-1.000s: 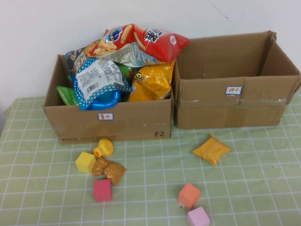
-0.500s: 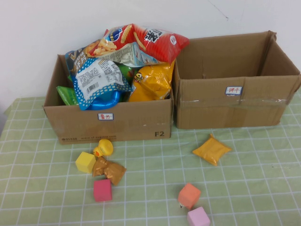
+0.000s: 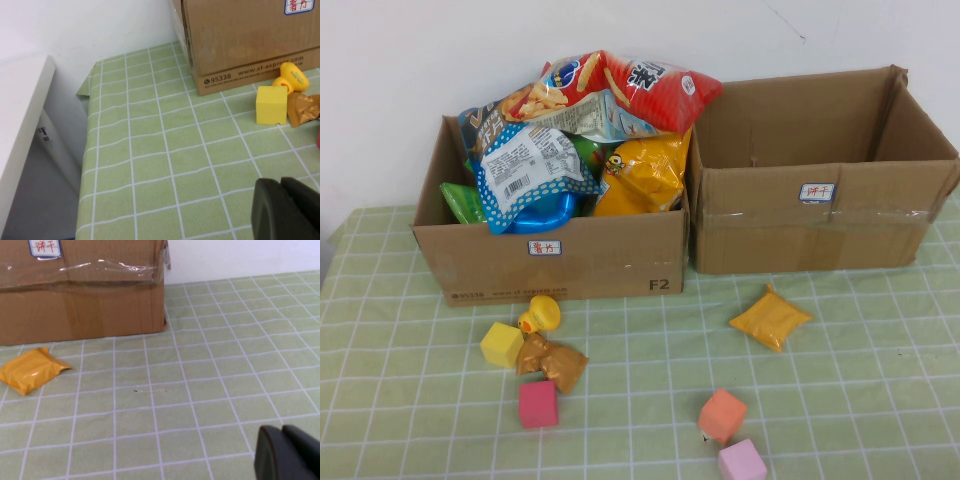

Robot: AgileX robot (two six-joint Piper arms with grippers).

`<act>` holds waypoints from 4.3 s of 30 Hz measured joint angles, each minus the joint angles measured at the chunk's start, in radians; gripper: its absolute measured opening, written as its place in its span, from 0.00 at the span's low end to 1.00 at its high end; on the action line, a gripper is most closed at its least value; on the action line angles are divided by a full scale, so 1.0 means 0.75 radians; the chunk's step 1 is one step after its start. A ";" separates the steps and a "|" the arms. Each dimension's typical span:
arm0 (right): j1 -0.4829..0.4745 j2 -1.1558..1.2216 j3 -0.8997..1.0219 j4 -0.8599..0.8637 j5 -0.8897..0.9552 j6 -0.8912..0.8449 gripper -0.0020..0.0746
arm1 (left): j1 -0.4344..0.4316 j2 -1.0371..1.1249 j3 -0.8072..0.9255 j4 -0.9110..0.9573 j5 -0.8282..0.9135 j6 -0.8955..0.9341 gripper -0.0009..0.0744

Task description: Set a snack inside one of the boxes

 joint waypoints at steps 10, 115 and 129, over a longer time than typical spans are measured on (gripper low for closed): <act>0.000 0.000 0.003 -0.010 -0.039 0.002 0.02 | 0.000 0.000 0.011 0.003 -0.234 0.000 0.01; 0.070 0.547 -0.338 -0.042 -0.115 -0.240 0.02 | -0.528 2.605 -1.868 0.066 0.850 0.081 0.59; 0.070 0.547 -0.338 -0.037 -0.129 -0.238 0.02 | -0.625 2.786 -1.975 0.360 0.815 0.339 0.66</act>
